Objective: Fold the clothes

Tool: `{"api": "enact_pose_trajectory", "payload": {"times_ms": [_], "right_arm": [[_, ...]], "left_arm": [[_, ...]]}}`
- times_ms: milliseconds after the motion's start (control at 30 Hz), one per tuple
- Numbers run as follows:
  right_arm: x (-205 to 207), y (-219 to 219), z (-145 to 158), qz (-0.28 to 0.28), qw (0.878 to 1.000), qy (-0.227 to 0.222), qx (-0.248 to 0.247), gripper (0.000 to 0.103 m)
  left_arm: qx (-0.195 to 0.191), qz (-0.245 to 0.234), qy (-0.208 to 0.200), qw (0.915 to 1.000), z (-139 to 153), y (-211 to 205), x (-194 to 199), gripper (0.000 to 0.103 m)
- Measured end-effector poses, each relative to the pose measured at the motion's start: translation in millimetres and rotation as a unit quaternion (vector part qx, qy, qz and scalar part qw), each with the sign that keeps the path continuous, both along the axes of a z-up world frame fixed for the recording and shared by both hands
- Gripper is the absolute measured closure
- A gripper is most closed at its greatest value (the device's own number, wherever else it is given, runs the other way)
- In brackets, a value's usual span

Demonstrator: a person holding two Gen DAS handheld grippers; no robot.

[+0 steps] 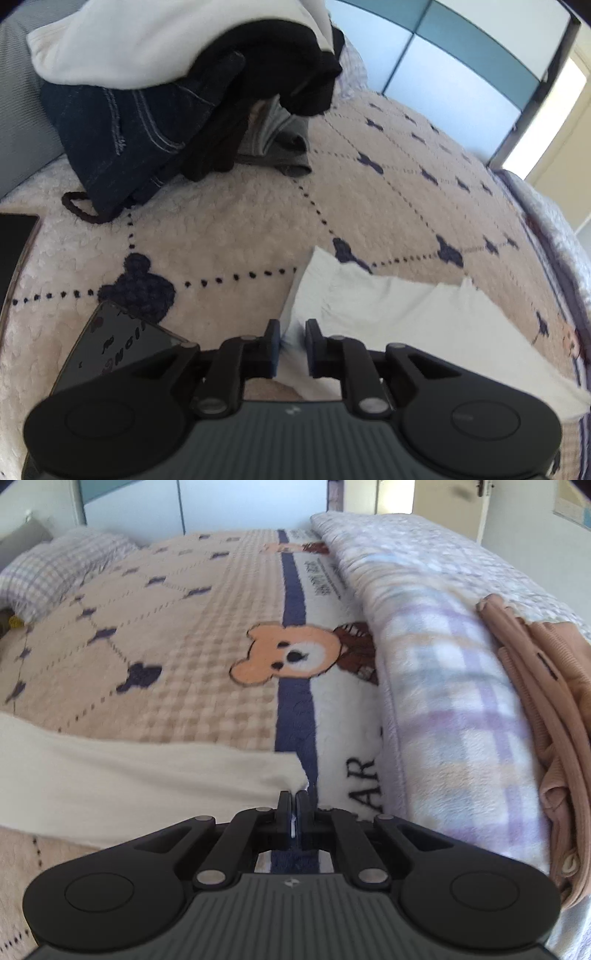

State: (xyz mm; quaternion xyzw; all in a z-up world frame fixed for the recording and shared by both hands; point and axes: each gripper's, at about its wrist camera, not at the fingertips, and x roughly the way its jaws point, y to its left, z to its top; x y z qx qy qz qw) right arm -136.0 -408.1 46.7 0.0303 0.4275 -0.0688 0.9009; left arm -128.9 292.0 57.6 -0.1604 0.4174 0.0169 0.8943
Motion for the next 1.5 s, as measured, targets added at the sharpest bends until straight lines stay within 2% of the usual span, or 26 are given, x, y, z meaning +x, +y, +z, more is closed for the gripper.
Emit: {"api": "enact_pose_trajectory", "payload": {"times_ms": [33, 100, 133, 167, 200, 233, 300, 367, 433, 567, 700, 767, 833, 900, 933, 1033, 1167, 1300, 1333, 1400, 1433, 1500], "right_arm": [[0.8, 1.1, -2.8, 0.005, 1.0, 0.011, -0.008, 0.098], [2.4, 3.2, -8.3, 0.014, 0.999, 0.033, -0.024, 0.094], [3.1, 4.0, -10.7, 0.018, 0.998, 0.043, -0.032, 0.084], [0.7, -0.4, -3.9, 0.009, 0.999, 0.025, -0.025, 0.078], [-1.7, -3.7, 3.5, 0.002, 1.0, 0.004, -0.02, 0.067], [-3.0, -6.1, 9.5, 0.001, 1.0, -0.016, -0.009, 0.06], [-5.3, -10.9, 21.3, -0.002, 0.998, -0.055, 0.012, 0.058], [3.6, -10.7, 21.7, 0.005, 0.998, -0.057, 0.021, 0.058], [19.9, -2.0, 16.1, 0.028, 0.999, -0.047, 0.003, 0.058], [45.5, 16.8, 2.4, 0.084, 0.996, -0.02, -0.024, 0.061], [61.8, 32.7, -13.7, 0.122, 0.991, 0.013, -0.053, 0.068], [62.6, 36.3, -18.1, 0.13, 0.99, 0.017, -0.061, 0.073], [61.5, 39.2, -18.5, 0.13, 0.989, 0.013, -0.066, 0.089], [61.0, 40.7, -14.9, 0.116, 0.989, 0.003, -0.087, 0.101], [60.6, 38.2, -11.1, 0.099, 0.99, -0.004, -0.098, 0.101], [60.0, 27.8, -2.6, 0.082, 0.993, -0.022, -0.084, 0.102], [57.7, 25.6, 2.9, 0.077, 0.993, -0.028, -0.09, 0.102], [56.8, 15.6, 4.2, 0.052, 0.995, -0.033, -0.085, 0.101], [57.9, 14.0, 1.7, 0.05, 0.995, -0.03, -0.08, 0.099], [61.9, 17.1, -9.2, 0.081, 0.996, 0.004, -0.047, 0.093], [63.7, 18.8, -14.7, 0.096, 0.995, 0.02, -0.031, 0.078], [62.3, 27.6, -21.3, 0.119, 0.992, 0.028, -0.039, 0.074]], "left_arm": [[0.004, -0.002, 0.004, 1.0, -1.8, -0.1, 0.9, 0.064], [0.007, 0.009, -0.003, 0.9999, 1.4, 3.4, -0.2, 0.061], [0.008, 0.021, -0.013, 0.9997, 7.0, 6.5, -1.9, 0.061], [0.009, 0.032, -0.023, 0.9992, 12.5, 9.6, -3.6, 0.06], [0.011, 0.043, -0.034, 0.9984, 18.0, 12.7, -5.3, 0.06], [0.012, 0.054, -0.044, 0.9975, 23.6, 15.8, -7.0, 0.058], [0.015, 0.074, -0.066, 0.995, 34.5, 19.3, -8.9, 0.055], [0.008, 0.067, -0.076, 0.9948, 38.5, 11.6, -2.1, 0.054], [0.009, 0.026, -0.074, 0.9969, 35.5, -10.6, 11.0, 0.054], [0.039, -0.044, -0.05, 0.997, 20.1, -62.6, 36.4, 0.051], [0.071, -0.077, -0.018, 0.9944, -1.4, -89.2, 54.7, 0.047], [0.098, -0.077, 0.01, 0.9921, -17.7, -91.6, 61.1, 0.047], [0.113, -0.083, 0.012, 0.99, -28.3, -89.2, 60.4, 0.047], [0.124, -0.079, 0.009, 0.9891, -29.0, -86.6, 57.5, 0.052], [0.129, -0.076, 0.007, 0.9888, -28.6, -85.3, 55.9, 0.06], [0.124, -0.072, 0.006, 0.9897, -26.3, -77.9, 52.7, 0.067], [0.124, -0.067, 0.006, 0.99, -25.3, -71.5, 51.8, 0.079], [0.116, -0.063, 0.004, 0.9913, -25.0, -66.7, 52.5, 0.08], [0.113, -0.061, 0.003, 0.9917, -24.5, -66.4, 53.2, 0.08], [0.108, -0.06, 0.002, 0.9923, -22.3, -66.9, 55.1, 0.079], [0.108, -0.063, 0.001, 0.9921, -21.1, -67.6, 55.9, 0.077], [0.112, -0.065, 0.0, 0.9916, -21.5, -67.9, 57.1, 0.077]]}}
